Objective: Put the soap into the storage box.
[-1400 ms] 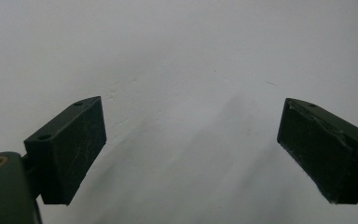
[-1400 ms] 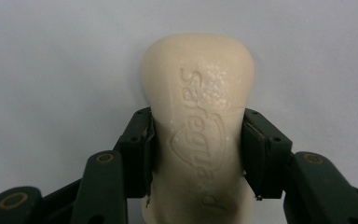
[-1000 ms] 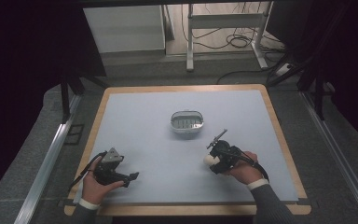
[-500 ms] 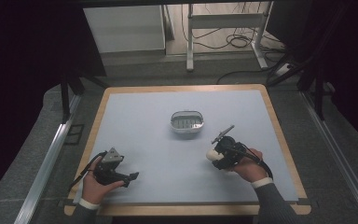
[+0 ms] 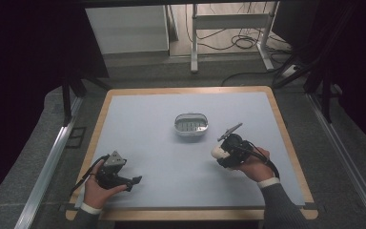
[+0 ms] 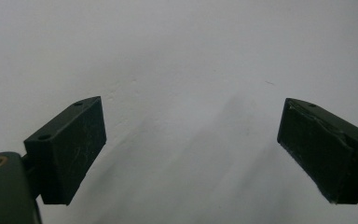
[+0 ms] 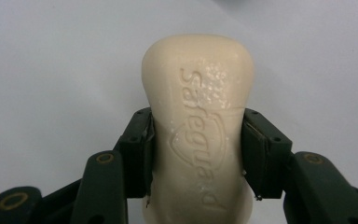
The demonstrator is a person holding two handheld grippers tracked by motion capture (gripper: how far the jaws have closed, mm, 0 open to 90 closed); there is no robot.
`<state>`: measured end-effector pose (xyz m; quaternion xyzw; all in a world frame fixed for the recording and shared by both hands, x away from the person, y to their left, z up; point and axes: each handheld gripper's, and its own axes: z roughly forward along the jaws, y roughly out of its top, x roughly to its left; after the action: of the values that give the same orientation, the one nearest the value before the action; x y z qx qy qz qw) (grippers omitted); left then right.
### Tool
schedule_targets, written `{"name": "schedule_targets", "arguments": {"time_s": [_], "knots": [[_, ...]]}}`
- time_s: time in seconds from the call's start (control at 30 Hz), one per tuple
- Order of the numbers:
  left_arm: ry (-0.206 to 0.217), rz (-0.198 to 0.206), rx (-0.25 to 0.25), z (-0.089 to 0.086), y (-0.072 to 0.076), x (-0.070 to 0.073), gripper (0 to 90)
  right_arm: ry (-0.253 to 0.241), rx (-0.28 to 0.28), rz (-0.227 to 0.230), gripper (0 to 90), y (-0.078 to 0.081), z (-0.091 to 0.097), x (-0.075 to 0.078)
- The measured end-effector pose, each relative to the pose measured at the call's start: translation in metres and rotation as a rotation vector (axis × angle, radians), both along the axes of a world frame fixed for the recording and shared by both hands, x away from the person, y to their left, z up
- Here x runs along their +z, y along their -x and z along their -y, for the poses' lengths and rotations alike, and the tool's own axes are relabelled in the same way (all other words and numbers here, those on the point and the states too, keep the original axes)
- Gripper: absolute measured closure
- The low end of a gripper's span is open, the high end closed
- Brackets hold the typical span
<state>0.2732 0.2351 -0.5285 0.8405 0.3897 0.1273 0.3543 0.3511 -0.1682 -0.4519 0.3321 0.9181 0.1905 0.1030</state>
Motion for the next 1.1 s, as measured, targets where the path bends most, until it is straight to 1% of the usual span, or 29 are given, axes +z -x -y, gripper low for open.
{"name": "schedule_targets", "arguments": {"time_s": [0.07, 0.1, 0.17, 0.23, 0.43, 0.53, 0.67, 0.87, 1.1], "knots": [[0.007, -0.003, -0.003, 0.0, 0.0, 0.0, 8.3, -0.001, 0.004, 0.002, 49.4, -0.001, -0.001, 0.0], [0.032, -0.006, -0.012, 0.0, 0.001, 0.002, 8.3, -0.001, 0.003, 0.002, 49.3, -0.002, -0.001, 0.0], [0.038, -0.006, -0.013, 0.0, 0.001, 0.002, 8.3, -0.003, 0.003, 0.006, 49.4, -0.003, -0.002, 0.0], [0.026, -0.003, -0.005, -0.001, 0.001, 0.002, 8.3, -0.004, 0.008, 0.007, 49.4, -0.005, -0.002, 0.0], [0.025, -0.006, -0.008, -0.001, 0.001, 0.002, 8.3, -0.003, 0.012, 0.013, 49.3, -0.011, -0.006, -0.001], [0.022, -0.005, -0.008, -0.001, 0.001, 0.002, 8.3, -0.003, 0.023, 0.027, 49.3, -0.016, -0.008, 0.001], [0.02, -0.004, -0.007, -0.001, 0.001, 0.001, 8.3, -0.002, 0.025, 0.033, 49.4, -0.021, -0.01, 0.003], [0.013, -0.011, -0.012, 0.001, 0.0, 0.0, 8.2, 0.007, 0.041, 0.042, 49.4, -0.028, -0.016, 0.008], [0.015, -0.01, -0.01, 0.0, 0.0, 0.001, 8.2, -0.005, 0.073, 0.045, 49.4, -0.038, -0.022, 0.013]]}}
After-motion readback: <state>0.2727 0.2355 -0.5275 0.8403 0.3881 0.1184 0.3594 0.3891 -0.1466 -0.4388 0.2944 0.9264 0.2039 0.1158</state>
